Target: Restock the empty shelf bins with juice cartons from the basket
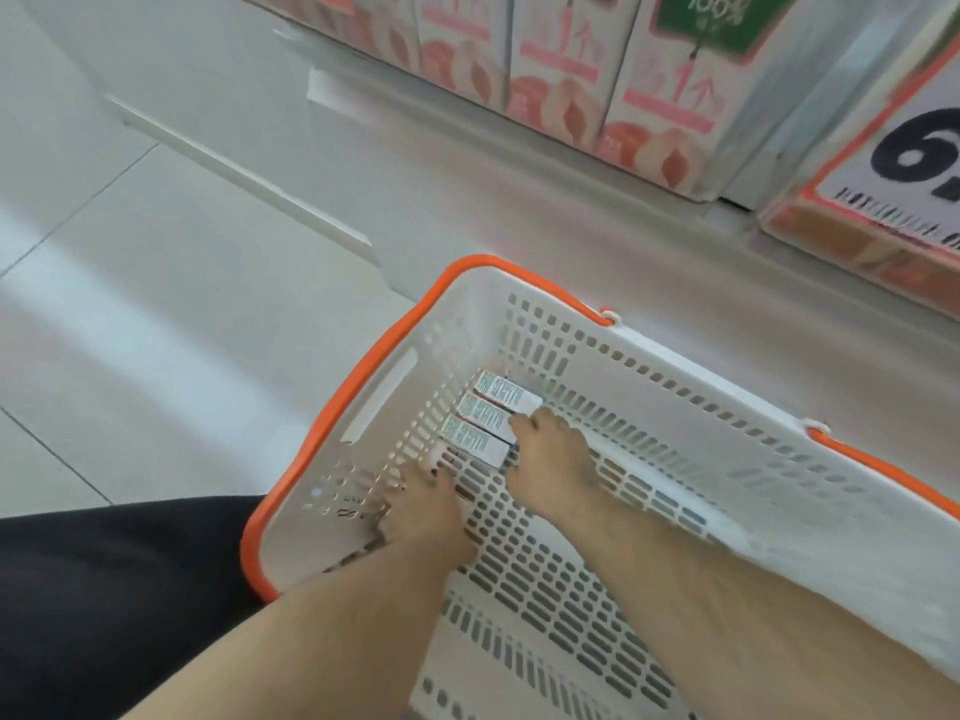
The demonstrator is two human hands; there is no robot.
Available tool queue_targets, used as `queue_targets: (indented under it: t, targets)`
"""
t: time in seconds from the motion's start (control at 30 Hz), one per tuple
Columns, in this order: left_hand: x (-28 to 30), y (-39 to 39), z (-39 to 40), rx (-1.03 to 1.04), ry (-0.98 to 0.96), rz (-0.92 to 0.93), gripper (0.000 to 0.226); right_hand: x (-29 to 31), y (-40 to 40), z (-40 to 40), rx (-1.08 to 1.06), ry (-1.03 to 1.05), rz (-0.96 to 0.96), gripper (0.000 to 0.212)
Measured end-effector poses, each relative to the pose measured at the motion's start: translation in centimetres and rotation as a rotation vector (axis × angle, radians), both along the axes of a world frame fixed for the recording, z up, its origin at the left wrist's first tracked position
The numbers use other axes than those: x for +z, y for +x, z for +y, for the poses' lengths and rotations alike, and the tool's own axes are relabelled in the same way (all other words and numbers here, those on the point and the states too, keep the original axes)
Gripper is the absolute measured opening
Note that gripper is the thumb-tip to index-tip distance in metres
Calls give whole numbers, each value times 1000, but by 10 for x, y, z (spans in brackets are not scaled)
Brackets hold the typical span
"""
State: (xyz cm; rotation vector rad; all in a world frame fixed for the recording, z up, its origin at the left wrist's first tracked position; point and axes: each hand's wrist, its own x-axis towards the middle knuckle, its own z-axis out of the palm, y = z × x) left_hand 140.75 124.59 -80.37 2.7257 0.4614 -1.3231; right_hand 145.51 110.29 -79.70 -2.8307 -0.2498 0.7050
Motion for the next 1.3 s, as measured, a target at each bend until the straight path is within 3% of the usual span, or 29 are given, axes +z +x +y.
queue_targets:
  t: [0.17,0.27,0.4,0.5,0.6,0.73,0.83,0.97,1.13,1.3]
  targets:
    - [-15,-2,3,1,-14,-103,65,-33,-5,21,113,-108,-225,77]
    - [-18,1,4,31,-61,-125,67,-48,-12,22,143,-133,-321,64]
    - [-17,8,4,121,-151,-114,74,-42,-13,12,75,-60,-296,59]
    - [-13,21,-1,399,-434,-62,70,-38,-24,-14,-87,-18,-221,67]
    - [-10,29,-8,744,-691,151,73,-36,-47,-56,-162,4,-176,63]
    - [0,28,-15,962,-826,242,32,-26,-72,-109,-190,-58,-84,49]
    - [6,31,-15,1093,-890,321,27,-24,-82,-123,-212,-102,-77,41]
    - [9,37,-13,1107,-905,361,42,-21,-88,-119,-242,-208,-125,27]
    - [10,36,-16,1184,-917,323,56,-22,-99,-113,-246,-206,-97,46]
    - [15,28,-20,1143,-974,200,34,-21,-101,-110,-220,-260,-44,44]
